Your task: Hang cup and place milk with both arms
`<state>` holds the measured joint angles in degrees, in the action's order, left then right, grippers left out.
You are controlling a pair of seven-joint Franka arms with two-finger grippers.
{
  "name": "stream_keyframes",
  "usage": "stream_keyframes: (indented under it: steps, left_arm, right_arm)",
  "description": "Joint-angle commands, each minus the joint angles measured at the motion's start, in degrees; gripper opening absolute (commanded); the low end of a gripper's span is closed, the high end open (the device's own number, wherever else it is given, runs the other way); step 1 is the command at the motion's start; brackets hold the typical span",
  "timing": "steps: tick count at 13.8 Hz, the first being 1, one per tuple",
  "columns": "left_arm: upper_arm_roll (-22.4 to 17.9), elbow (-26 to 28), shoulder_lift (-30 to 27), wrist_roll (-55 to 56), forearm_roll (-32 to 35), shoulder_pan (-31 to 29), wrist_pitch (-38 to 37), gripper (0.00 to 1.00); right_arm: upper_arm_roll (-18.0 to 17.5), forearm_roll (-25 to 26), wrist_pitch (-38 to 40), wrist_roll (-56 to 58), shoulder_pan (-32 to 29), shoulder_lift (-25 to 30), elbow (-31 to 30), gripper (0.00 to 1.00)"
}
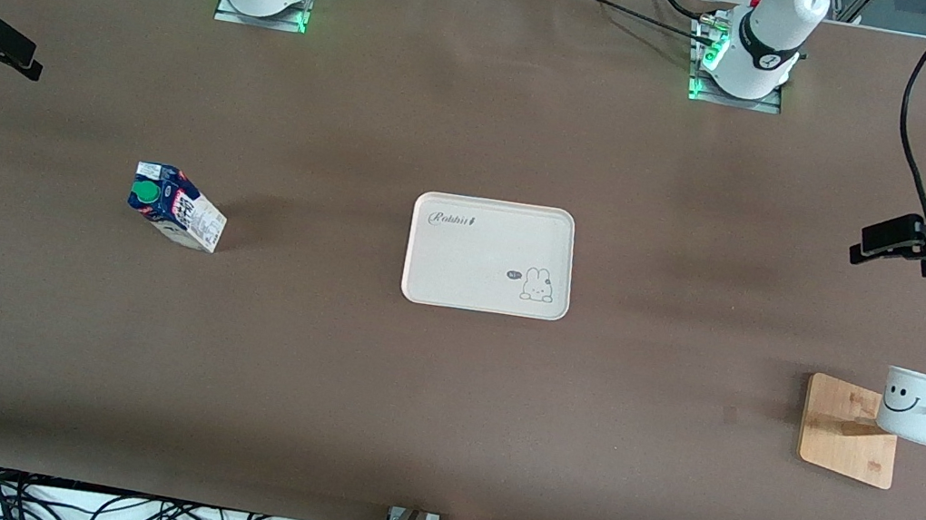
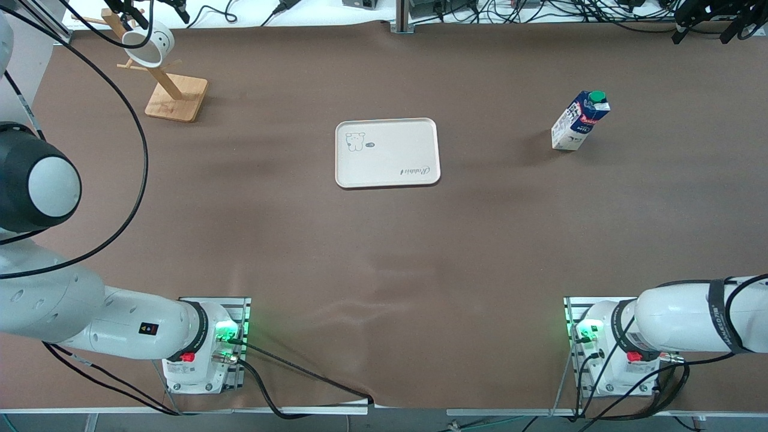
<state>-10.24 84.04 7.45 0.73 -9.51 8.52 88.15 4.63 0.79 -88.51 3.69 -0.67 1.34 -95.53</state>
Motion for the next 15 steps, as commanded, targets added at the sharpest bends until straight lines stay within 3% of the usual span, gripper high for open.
stream_keyframes:
  steps: [1,6,15]
  left_arm:
    - [4.9,0.2,-2.6,0.9,3.4,-3.1,-1.7,1.0]
    - [13.0,0.2,-2.5,-0.4,12.6,-5.3,-1.5,1.0]
    - [12.5,0.4,-3.5,5.8,11.8,-5.3,-4.9,1.0]
  right_arm:
    - [0.0,-1.1,1.1,-0.6,-0.4,-0.2,1.1,1.0]
    - [0.6,-1.1,1.1,-0.6,-0.4,-0.2,1.1,1.0]
    - [0.6,-1.1,1.1,-0.5,-0.3,-0.2,1.1,1.0]
